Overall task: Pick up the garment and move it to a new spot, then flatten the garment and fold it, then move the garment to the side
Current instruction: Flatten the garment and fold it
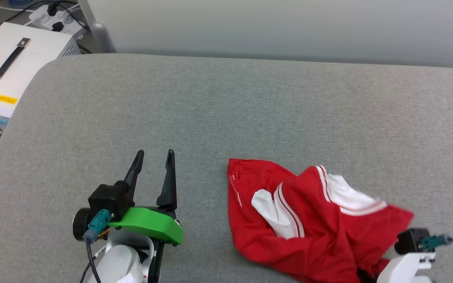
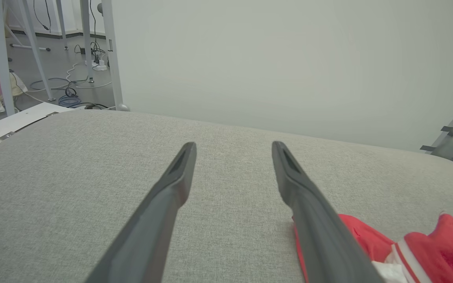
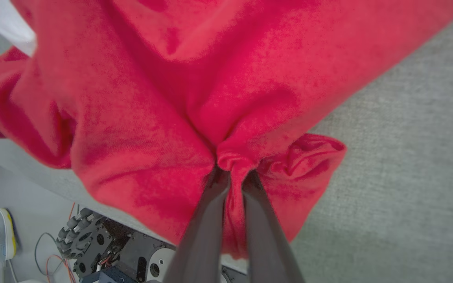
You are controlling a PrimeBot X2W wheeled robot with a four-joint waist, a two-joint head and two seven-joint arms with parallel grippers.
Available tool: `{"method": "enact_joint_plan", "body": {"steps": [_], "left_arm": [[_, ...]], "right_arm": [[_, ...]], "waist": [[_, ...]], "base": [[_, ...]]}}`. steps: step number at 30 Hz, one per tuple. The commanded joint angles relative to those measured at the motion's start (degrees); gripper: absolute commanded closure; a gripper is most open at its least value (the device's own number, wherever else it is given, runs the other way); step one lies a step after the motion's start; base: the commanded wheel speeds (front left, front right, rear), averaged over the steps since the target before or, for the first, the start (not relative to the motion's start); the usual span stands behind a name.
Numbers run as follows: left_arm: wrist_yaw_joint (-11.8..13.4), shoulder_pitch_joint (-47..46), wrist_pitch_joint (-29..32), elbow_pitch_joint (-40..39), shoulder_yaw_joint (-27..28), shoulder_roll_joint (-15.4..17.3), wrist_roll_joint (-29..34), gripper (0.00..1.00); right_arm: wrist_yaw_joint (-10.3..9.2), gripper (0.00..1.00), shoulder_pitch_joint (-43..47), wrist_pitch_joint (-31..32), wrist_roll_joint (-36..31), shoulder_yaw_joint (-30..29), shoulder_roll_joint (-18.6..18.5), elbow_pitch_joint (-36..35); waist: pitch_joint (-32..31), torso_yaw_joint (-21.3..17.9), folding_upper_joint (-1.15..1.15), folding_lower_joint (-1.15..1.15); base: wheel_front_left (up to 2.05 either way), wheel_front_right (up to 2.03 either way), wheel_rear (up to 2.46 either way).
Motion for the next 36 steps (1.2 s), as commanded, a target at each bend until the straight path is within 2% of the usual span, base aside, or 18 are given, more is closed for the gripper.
{"method": "enact_joint_plan", "body": {"steps": [1,3,4,5,6,11,16,20,24,28,32,36], "left_arm": [[-0.1,0.6,0.1,0.1,0.0,0.5,0.1,0.00],[0.0,0.7,0.3,0.2,-0.1,0.6,0.0,0.00],[0.1,0.8,0.3,0.2,-0.1,0.7,0.0,0.00],[0.1,0.8,0.4,0.2,-0.1,0.8,-0.1,0.00],[0.1,1.0,0.5,0.2,-0.1,0.8,-0.1,0.00],[0.5,1.7,0.9,0.0,0.0,1.3,-0.4,0.00],[1.0,2.4,1.1,-0.5,0.3,1.8,-0.6,0.00],[1.4,2.8,1.3,-0.9,0.4,2.0,-0.8,0.00],[1.6,2.6,1.3,-1.1,0.1,1.8,-0.9,0.00],[1.4,1.6,1.3,-1.1,-0.6,1.4,-0.7,0.00],[0.8,-0.3,1.0,-0.9,-1.2,0.8,-0.5,0.00],[0.1,-2.0,0.6,-0.3,-1.8,0.1,-0.3,0.00]], "right_arm": [[-0.04,1.00,1.9,-0.1,-0.5,-0.5,1.9,0.1],[-0.04,1.00,3.9,-0.5,-1.0,-0.6,4.0,0.7],[-0.04,0.89,4.4,-1.0,-1.0,-0.5,4.8,1.0],[-0.04,0.68,4.6,-1.7,-1.1,-0.4,5.3,1.2],[-0.04,0.01,4.6,-2.7,-1.1,-0.2,5.7,1.3],[-0.04,0.00,3.3,-11.5,-2.3,-1.8,6.6,0.1],[-0.04,0.00,2.2,-22.4,-2.6,-6.0,7.4,-2.7],[-0.04,0.00,0.9,-26.2,-4.5,-9.3,7.5,-4.3],[-0.04,0.00,-2.2,-24.5,-5.8,-10.4,4.2,-3.6],[-0.04,0.00,-6.2,-18.7,-5.0,-8.1,-0.9,-1.4],[-0.04,0.00,-11.6,-10.3,-2.1,-2.2,-8.7,0.8],[-0.04,0.00,-17.6,-2.2,1.4,4.4,-14.7,2.4]], "waist": [[-0.5,-1.0,0.00,0.00],[-0.4,-1.3,0.00,0.00],[-0.4,-1.6,0.00,0.00],[-0.4,-1.7,0.00,0.00],[-0.5,-1.9,0.00,0.00],[-1.1,-2.8,0.00,0.00],[-1.6,-3.3,0.00,0.00],[-1.8,-3.7,0.00,0.00],[-1.5,-3.4,0.00,0.00],[-0.3,-2.1,0.00,0.00],[1.8,0.1,0.00,0.00],[3.8,2.0,0.00,0.00]], "base": [[0.00,0.00,0.00],[0.00,0.00,0.00],[0.00,0.00,0.00],[0.00,0.00,0.00],[0.00,0.00,0.00],[0.00,0.00,0.00],[0.00,0.00,0.00],[0.00,0.00,0.00],[0.00,0.00,0.00],[0.00,0.00,0.00],[0.00,0.00,0.00],[0.00,0.00,0.00]]}}
